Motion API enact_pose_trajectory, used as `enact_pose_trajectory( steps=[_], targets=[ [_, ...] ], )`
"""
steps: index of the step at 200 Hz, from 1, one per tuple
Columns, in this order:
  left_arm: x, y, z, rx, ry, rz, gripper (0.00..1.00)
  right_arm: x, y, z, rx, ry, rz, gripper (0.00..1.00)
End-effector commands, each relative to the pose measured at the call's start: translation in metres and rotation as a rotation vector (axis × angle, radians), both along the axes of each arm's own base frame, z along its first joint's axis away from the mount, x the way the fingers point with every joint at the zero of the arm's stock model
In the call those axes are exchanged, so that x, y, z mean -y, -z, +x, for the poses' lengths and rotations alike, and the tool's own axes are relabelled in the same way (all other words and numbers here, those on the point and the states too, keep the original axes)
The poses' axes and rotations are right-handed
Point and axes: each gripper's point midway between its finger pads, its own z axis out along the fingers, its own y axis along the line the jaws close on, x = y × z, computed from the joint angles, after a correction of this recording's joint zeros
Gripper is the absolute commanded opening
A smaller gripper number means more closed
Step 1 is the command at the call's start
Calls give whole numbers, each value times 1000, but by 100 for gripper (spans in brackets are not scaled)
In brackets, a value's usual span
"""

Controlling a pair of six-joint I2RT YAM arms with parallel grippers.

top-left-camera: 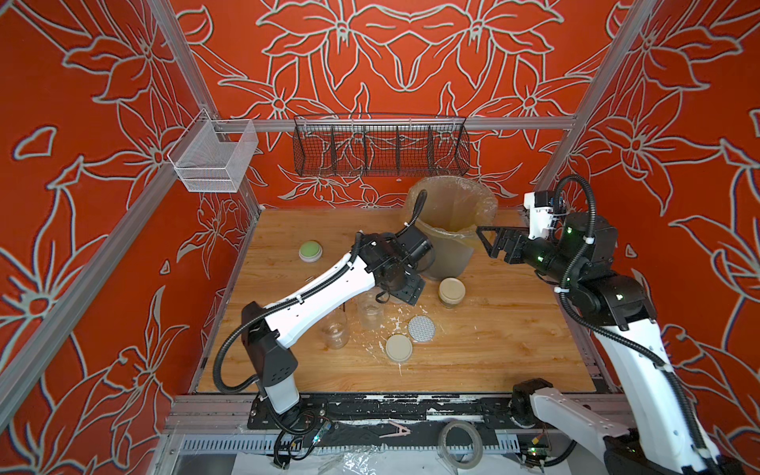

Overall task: Empty moldy tea leaves from jars
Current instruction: Place the jar at the center of the board.

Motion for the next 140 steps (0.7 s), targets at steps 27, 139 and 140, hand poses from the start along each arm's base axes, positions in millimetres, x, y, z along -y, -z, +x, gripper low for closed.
enact_pose_trajectory(
  steps=[27,139,140],
  targets=[
    [26,35,12,-41,52,45,14,6,5,-11,3,13,-34,97],
    [21,125,48,-114,50,371,14,9,14,-18,-14,21,-51,97],
    [21,125,48,-115,50,372,14,9,14,-17,-13,20,-52,97]
  ],
)
